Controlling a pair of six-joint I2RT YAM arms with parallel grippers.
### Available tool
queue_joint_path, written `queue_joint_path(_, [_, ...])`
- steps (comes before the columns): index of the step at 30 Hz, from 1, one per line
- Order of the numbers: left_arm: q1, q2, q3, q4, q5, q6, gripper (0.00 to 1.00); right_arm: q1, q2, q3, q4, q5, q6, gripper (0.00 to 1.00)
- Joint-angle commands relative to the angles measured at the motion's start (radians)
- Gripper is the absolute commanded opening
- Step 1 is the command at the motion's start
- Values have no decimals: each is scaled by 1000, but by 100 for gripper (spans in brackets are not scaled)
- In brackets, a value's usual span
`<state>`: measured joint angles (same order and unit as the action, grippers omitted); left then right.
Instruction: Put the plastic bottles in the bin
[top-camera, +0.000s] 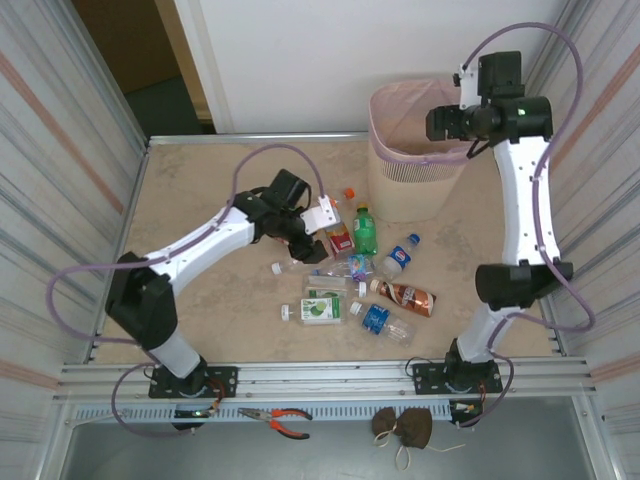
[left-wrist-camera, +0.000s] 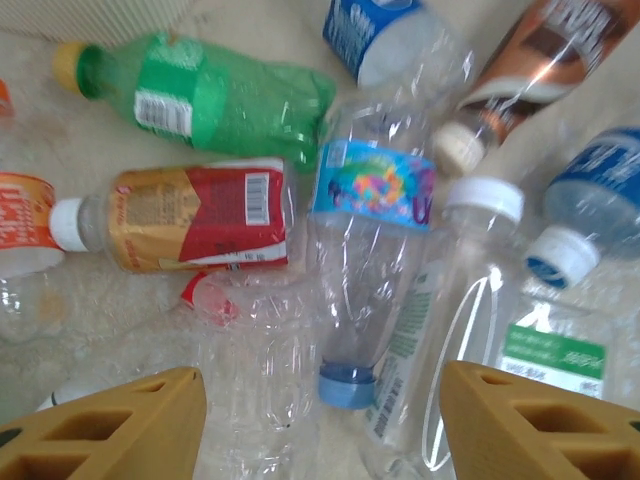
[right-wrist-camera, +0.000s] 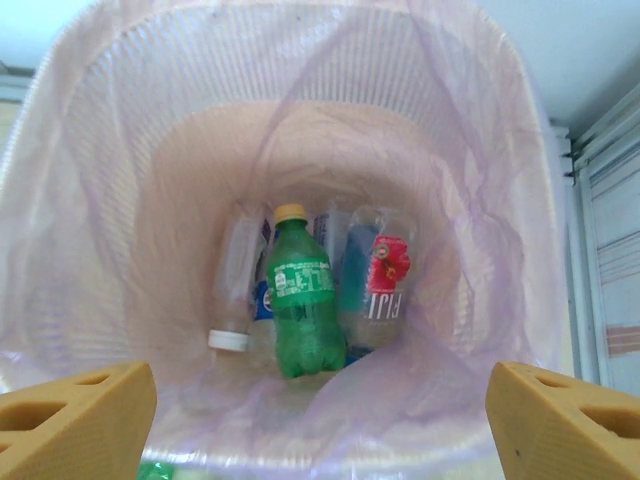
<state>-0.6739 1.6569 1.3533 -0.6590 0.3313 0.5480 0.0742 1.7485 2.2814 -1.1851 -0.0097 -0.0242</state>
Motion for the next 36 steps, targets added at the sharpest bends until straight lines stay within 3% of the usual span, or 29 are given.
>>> queue_joint_path(1, [-23, 69, 59, -75, -122, 70, 64, -2, -115, -93, 60, -13, 31, 85])
queue_joint_path(13, [-38, 264, 164, -127, -175, 59, 65, -21, -301, -338, 122, -4, 44, 85])
queue_joint_path(28, [-39, 354, 179, -134, -163, 31, 65, -22, -326, -376, 139, -15, 49, 85])
queue_joint_path(36, [-39, 375, 177, -132, -161, 7, 58, -22, -328, -377, 149, -16, 51, 85])
